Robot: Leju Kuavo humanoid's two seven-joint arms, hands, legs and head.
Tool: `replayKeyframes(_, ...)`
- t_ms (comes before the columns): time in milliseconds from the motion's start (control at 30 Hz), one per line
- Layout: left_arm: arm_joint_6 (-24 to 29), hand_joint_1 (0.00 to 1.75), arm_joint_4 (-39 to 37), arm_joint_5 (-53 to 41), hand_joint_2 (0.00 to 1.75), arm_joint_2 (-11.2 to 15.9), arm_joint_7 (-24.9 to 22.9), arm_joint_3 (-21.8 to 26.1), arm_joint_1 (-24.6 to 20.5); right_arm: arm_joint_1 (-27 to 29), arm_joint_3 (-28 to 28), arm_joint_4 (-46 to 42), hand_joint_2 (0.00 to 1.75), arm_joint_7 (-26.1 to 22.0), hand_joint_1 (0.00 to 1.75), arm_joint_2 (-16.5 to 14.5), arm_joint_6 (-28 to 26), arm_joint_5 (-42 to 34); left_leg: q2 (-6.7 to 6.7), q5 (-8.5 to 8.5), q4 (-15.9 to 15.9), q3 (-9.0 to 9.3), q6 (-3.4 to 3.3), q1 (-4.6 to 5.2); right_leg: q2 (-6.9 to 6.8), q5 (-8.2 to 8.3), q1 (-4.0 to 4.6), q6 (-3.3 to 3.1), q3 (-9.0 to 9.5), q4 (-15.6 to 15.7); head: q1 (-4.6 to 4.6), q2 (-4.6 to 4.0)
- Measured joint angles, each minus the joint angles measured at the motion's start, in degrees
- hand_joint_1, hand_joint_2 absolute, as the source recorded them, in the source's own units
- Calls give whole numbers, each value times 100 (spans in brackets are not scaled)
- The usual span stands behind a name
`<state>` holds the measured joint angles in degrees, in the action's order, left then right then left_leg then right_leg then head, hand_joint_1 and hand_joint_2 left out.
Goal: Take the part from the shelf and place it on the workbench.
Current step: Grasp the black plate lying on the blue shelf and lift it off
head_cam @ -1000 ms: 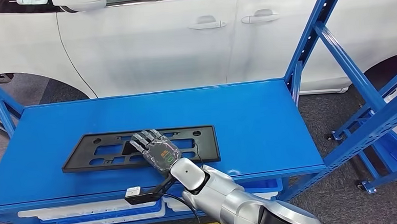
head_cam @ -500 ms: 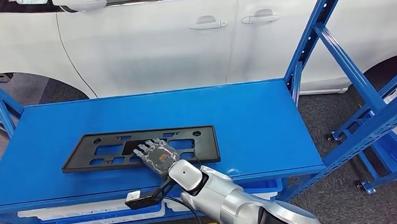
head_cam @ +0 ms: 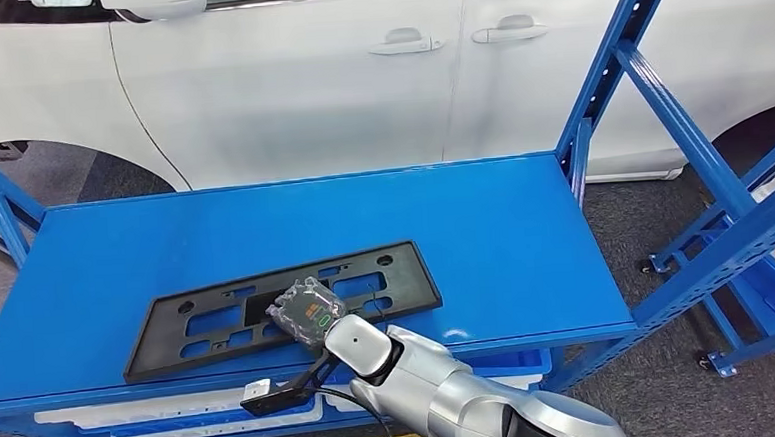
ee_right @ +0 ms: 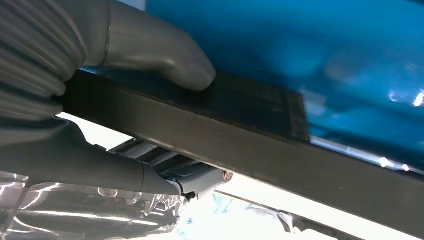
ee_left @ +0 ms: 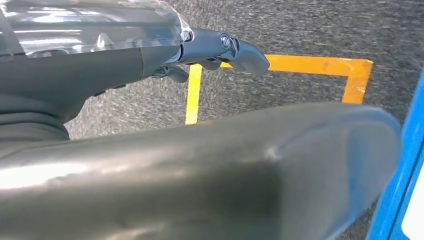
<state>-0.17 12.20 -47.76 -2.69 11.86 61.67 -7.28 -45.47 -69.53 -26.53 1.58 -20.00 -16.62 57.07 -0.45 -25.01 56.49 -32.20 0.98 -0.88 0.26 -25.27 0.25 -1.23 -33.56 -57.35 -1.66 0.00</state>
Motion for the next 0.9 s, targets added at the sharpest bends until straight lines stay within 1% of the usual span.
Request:
replayKeyframes(33,-4,0,0,-19,44,0,46,-3,-3,-1,-18,-7,175,2,147,-2,-2,-20,3,-14,7,1,34,-10,-1,9,-8,-30,9,19,0,0)
replayKeyframes(67,-7,0,0,-41,87,-1,105,-10,-6,-4,-36,-11,175,4,146,-3,-2,-36,7,-67,70,-22,64,-17,-4,20,-18,-63,23,44,-1,0)
replayKeyframes(100,-8,0,0,-62,131,-2,174,-20,-8,-6,-52,-15,175,7,145,-5,-3,-51,10,-182,243,-95,90,-22,-11,32,-31,-91,35,69,-1,0)
replayKeyframes(133,-4,0,0,-75,175,-4,241,-29,-8,-7,-65,-17,175,10,145,-6,-4,-61,13,-350,536,-227,111,-28,-18,39,-38,-112,44,85,-1,0)
replayKeyframes(200,1,0,0,-85,175,-7,354,-40,-2,-7,-82,-11,175,13,144,-5,-8,-72,14,-713,1334,-602,145,-32,-21,36,-23,-132,37,83,-2,0)
replayKeyframes(233,8,0,0,-78,175,-5,384,-40,3,-7,-88,-8,175,13,143,-4,-10,-72,14,-788,1618,-743,155,-33,-21,33,-15,-138,36,77,-2,0)
replayKeyframes(267,25,0,0,-62,175,-5,404,-40,7,-7,-96,-3,175,13,143,-4,-11,-73,14,-759,1713,-796,158,-33,-19,27,-10,-141,38,69,-1,0)
replayKeyframes(300,54,0,0,-46,175,-5,412,-40,8,-12,-103,-2,175,13,143,-4,-14,-76,15,-608,1552,-727,154,-33,-16,18,-7,-139,44,58,-1,0)
replayKeyframes(333,97,0,0,-26,175,-5,406,-40,6,-19,-109,-2,175,13,143,-4,-16,-80,17,-384,1182,-556,142,-34,-12,5,-6,-133,53,43,0,0)
replayKeyframes(367,139,0,0,-8,175,-6,390,-39,2,-30,-113,-2,175,15,143,-4,-17,-84,19,-204,757,-352,123,-31,-8,-10,-1,-119,58,27,0,0)
replayKeyframes(400,177,0,0,2,175,-6,367,-39,-6,-44,-116,-2,175,22,143,-4,-19,-88,18,-70,387,-179,93,-21,-2,-22,9,-100,52,6,0,0)
replayKeyframes(433,206,0,0,9,175,-6,338,-38,-11,-59,-119,-2,175,34,143,-4,-19,-93,16,-12,160,-78,62,-10,1,-27,20,-76,40,-8,0,0)
replayKeyframes(467,223,0,0,13,175,-6,309,-38,-13,-70,-122,-2,175,47,143,-4,-20,-98,12,-21,79,-47,31,5,3,-25,28,-51,26,-14,-1,0)
replayKeyframes(500,235,0,0,12,175,-6,284,-38,-12,-81,-125,-2,175,61,143,-4,-23,-107,8,-12,64,-53,-1,14,6,-20,32,-24,15,-16,-1,0)
replayKeyframes(533,243,0,0,11,175,-12,265,-38,-11,-90,-128,-3,175,71,143,-4,-28,-119,10,0,56,-54,-32,2,5,-26,31,3,9,-20,-1,0)
replayKeyframes(567,249,0,0,11,175,-16,251,-38,-14,-102,-130,-3,175,77,143,-3,-40,-134,13,13,42,-50,-65,-10,5,-68,29,33,-8,-68,-1,0)
replayKeyframes(600,257,0,0,11,175,-20,241,-38,-23,-119,-132,-4,175,81,143,-2,-55,-153,16,27,27,-48,-101,-25,5,-166,24,62,-70,-208,-1,0)
replayKeyframes(633,265,0,0,12,175,-24,234,-38,-35,-134,-132,-4,175,83,143,-1,-78,-171,20,37,15,-50,-130,-36,4,-331,15,90,-197,-486,0,0)
replayKeyframes(700,274,0,0,20,175,-21,225,-38,-54,-154,-132,-4,175,86,143,2,-141,-218,25,40,16,-69,-157,-32,3,-716,-15,133,-591,-1314,0,0)
replayKeyframes(733,270,0,0,29,175,-21,228,-37,-56,-156,-131,-4,175,87,143,3,-175,-242,27,41,18,-75,-159,-31,2,-826,-30,148,-761,-1657,0,0)
replayKeyframes(767,258,0,0,43,175,-21,246,-35,-57,-160,-124,-4,175,86,143,4,-214,-271,26,40,19,-75,-159,-31,1,-819,-43,156,-835,-1796,0,0)
replayKeyframes(800,242,0,0,56,175,-21,278,-33,-60,-172,-112,-5,175,80,143,4,-257,-303,22,38,21,-69,-155,-31,-1,-690,-54,156,-782,-1674,0,0)
replayKeyframes(833,226,0,0,67,175,-21,321,-32,-65,-193,-91,-9,175,59,143,4,-311,-350,17,33,25,-59,-146,-32,-4,-480,-61,146,-625,-1337,0,0)
replayKeyframes(867,212,0,0,78,175,-22,375,-31,-72,-221,-59,-16,175,15,143,3,-379,-417,12,24,30,-49,-133,-32,-7,-260,-63,125,-416,-890,0,0)
replayKeyframes(900,197,0,0,97,175,-22,450,-30,-82,-251,-1,-25,175,-81,143,3,-485,-533,8,12,43,-50,-111,-21,-10,-106,-54,102,-227,-482,0,0)
